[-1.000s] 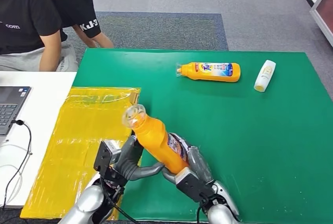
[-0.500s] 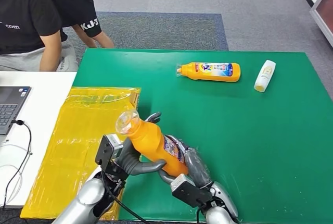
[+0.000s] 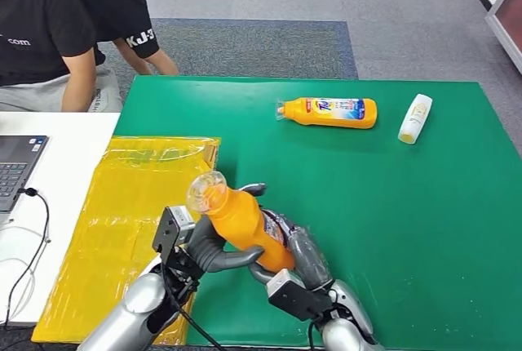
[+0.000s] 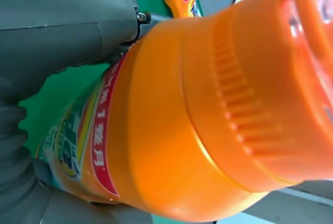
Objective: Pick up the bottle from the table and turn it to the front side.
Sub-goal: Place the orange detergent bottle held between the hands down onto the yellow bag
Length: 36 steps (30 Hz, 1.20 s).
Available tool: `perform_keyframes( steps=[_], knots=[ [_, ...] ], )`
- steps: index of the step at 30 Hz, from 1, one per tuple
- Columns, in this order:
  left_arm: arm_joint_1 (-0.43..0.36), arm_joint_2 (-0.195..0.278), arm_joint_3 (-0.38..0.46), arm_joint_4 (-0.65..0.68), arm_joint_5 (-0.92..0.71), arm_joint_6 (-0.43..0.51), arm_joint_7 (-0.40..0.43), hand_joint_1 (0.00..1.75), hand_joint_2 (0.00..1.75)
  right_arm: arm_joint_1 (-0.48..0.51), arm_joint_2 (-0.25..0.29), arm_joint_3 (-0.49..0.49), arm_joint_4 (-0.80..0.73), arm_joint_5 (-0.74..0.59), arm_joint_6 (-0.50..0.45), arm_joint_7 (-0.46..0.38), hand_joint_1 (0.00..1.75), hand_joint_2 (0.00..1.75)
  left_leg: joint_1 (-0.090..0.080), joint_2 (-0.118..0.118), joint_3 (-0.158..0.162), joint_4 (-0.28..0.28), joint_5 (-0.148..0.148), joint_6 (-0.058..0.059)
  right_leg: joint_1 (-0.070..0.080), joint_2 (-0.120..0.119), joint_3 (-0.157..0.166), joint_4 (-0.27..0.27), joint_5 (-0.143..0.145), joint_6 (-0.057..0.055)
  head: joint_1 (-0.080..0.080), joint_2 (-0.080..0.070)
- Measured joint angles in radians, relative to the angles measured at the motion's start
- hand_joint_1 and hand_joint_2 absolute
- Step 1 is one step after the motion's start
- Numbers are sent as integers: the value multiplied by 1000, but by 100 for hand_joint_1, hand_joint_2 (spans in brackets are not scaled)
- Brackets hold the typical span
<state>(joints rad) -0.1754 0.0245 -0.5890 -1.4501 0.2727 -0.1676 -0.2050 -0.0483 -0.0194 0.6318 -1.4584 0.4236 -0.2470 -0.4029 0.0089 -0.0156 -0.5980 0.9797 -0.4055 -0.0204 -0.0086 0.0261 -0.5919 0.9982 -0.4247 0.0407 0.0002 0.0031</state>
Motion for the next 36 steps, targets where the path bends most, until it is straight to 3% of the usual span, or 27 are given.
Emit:
perform_keyframes(
  steps=[2,4,6,17,21,36],
  knots=[
    [0,0,0,0,-2,2,-8,175,175,-1,-1,0,2,-1,1,0,50,175,0,0,0,0,0,0,0,0,0,0,0,0,0,0],
    [-1,1,0,0,-12,6,-18,175,175,-2,-1,0,2,-1,2,0,18,175,0,0,0,0,0,0,0,0,0,0,0,0,0,0],
    [-3,1,0,0,-32,17,-25,175,175,-2,-1,0,3,-1,3,0,7,175,0,0,0,0,0,0,0,0,0,0,0,0,0,0],
    [-10,16,-1,-2,-213,100,-59,175,175,1,-1,4,4,6,4,17,0,175,0,0,0,0,0,0,0,0,0,0,0,0,0,0],
    [-8,42,6,-12,-316,126,-57,175,175,8,-1,4,4,10,2,28,0,175,0,0,0,0,0,0,0,0,0,0,0,0,0,0],
    [13,304,90,-108,-740,47,35,175,175,53,13,-37,4,37,8,47,0,175,1,0,2,0,1,-2,2,0,1,1,0,-2,0,0]
  ],
)
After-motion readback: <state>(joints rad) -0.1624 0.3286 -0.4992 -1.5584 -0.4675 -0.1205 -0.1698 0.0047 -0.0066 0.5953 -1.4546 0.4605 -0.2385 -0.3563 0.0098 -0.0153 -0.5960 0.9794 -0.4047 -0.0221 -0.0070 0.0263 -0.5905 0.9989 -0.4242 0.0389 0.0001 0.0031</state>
